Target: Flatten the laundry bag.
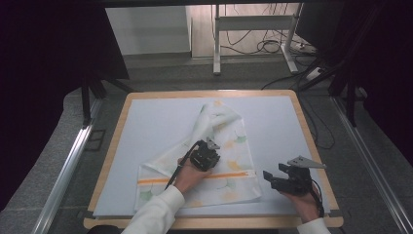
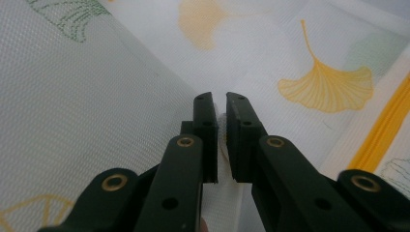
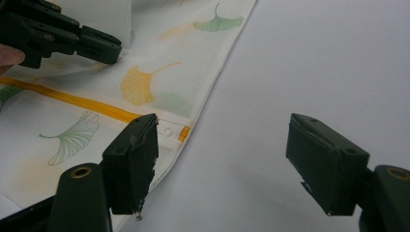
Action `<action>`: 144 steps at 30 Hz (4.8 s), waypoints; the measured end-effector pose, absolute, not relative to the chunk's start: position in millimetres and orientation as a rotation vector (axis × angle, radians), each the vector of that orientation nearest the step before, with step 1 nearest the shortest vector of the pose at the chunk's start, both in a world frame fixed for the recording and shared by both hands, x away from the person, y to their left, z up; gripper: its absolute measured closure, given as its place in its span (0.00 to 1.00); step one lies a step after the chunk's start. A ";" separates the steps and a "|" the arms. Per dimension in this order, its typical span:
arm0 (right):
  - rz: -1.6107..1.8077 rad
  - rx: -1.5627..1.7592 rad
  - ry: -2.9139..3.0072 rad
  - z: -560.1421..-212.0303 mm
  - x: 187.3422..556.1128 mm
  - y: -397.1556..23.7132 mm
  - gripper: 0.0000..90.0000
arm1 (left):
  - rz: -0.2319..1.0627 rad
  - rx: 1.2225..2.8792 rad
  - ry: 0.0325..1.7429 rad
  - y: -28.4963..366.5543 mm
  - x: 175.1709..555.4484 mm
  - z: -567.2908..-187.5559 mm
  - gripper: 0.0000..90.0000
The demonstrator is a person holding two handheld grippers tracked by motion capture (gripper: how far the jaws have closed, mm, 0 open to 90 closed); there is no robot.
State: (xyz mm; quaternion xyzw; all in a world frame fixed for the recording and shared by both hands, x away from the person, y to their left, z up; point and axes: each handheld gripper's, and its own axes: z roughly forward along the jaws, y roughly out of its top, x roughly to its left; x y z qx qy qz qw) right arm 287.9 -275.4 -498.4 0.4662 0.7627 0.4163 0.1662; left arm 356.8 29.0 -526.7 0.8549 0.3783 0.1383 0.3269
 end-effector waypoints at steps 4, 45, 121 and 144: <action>1.187 1.327 2.168 -498.2 287.8 -275.7 0.31 | 0.343 2.222 0.989 34.9 354.8 -523.4 0.94; 1.188 1.305 2.188 -498.8 285.9 -269.9 0.31 | 0.434 2.087 0.969 109.1 337.5 -480.2 0.95; 1.212 1.306 2.240 -500.4 290.2 -255.2 0.30 | 0.570 1.900 1.229 218.4 446.1 -486.6 0.96; 1.182 1.294 2.248 -501.9 288.5 -255.7 0.30 | 0.731 1.737 1.377 263.5 492.2 -478.1 0.56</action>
